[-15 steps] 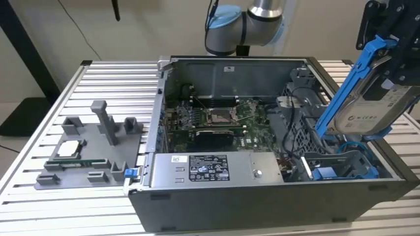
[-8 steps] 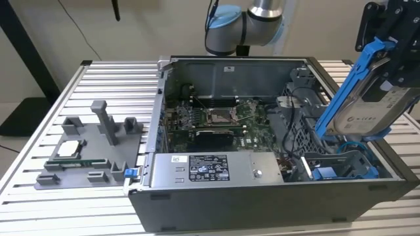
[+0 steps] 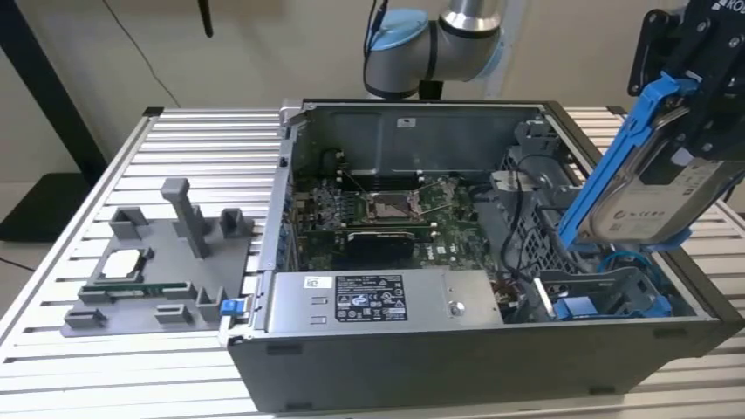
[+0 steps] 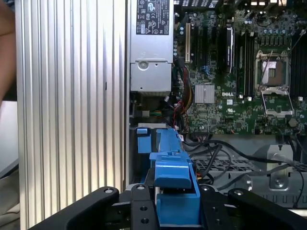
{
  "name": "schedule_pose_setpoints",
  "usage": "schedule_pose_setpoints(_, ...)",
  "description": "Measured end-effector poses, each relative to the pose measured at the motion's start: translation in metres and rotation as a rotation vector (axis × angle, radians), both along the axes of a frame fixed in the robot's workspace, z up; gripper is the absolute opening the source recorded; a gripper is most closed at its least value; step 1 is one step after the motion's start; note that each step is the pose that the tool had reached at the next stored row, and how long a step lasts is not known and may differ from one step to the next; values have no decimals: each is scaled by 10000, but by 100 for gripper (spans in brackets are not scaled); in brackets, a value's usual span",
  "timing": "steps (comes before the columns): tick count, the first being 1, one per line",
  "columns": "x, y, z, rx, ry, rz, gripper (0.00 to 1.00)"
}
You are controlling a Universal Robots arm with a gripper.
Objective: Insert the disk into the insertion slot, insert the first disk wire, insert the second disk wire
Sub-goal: 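Insert the disk into the insertion slot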
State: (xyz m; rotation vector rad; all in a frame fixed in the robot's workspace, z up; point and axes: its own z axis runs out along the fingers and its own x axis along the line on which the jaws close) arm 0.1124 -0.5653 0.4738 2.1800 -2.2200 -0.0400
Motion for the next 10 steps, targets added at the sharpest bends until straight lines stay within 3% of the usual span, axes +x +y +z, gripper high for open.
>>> schedule_pose_setpoints(10, 1, -2, -54, 0, 0, 1, 0)
